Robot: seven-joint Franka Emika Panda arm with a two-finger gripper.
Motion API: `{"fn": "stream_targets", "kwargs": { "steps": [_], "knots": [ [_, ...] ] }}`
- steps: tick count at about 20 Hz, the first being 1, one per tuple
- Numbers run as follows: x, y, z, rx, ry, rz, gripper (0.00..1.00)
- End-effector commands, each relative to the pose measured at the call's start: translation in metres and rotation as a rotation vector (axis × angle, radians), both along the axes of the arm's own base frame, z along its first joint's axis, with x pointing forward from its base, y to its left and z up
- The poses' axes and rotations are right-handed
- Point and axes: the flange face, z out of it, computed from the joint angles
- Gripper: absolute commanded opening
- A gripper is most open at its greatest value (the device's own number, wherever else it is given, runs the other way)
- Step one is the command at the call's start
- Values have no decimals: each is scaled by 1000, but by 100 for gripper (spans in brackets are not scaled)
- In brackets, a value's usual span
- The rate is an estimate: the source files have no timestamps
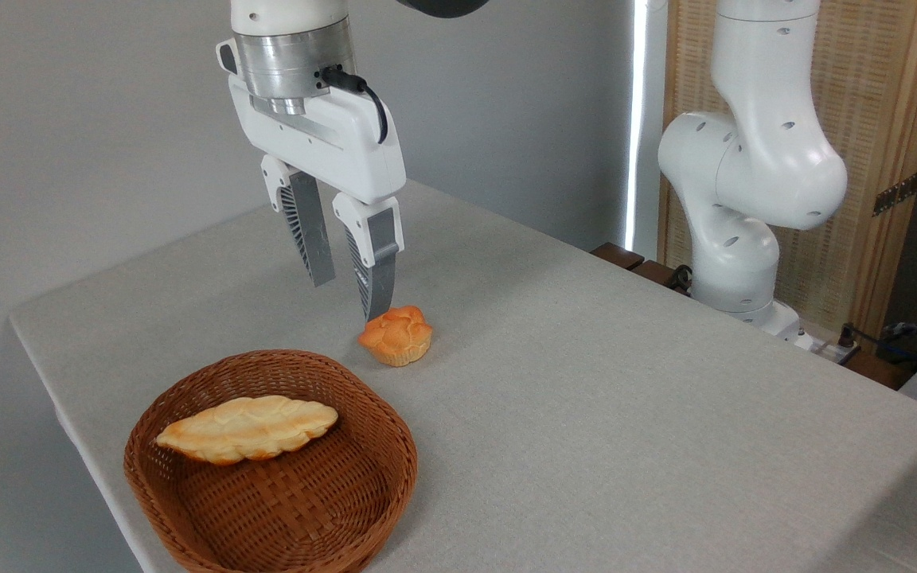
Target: Put bread into the basket
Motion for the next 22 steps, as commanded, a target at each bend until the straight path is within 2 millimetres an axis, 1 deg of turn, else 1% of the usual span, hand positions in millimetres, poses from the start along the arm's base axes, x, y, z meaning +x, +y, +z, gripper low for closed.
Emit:
{"fn": "stream_targets", "kwargs": {
  "steps": [1,10,13,15,16,18,19,20,21,22],
  "knots": [
    [2,-10,-6,10,5,3,100],
    [2,-10,-5,13,0,1,100],
    [-1,-12,-4,11,-4,-4,100],
    [-4,-12,-8,2,-17,-2,100],
    [-10,-13,-12,-1,-35,-4,100],
    [-24,-23,-22,-1,-61,-26,100],
    [-33,-26,-31,0,-77,-33,100],
    [-36,-27,-36,0,-83,-36,100],
    [-45,-35,-47,1,-85,-65,100],
    [-49,-39,-52,2,-84,-86,100]
  ]
}}
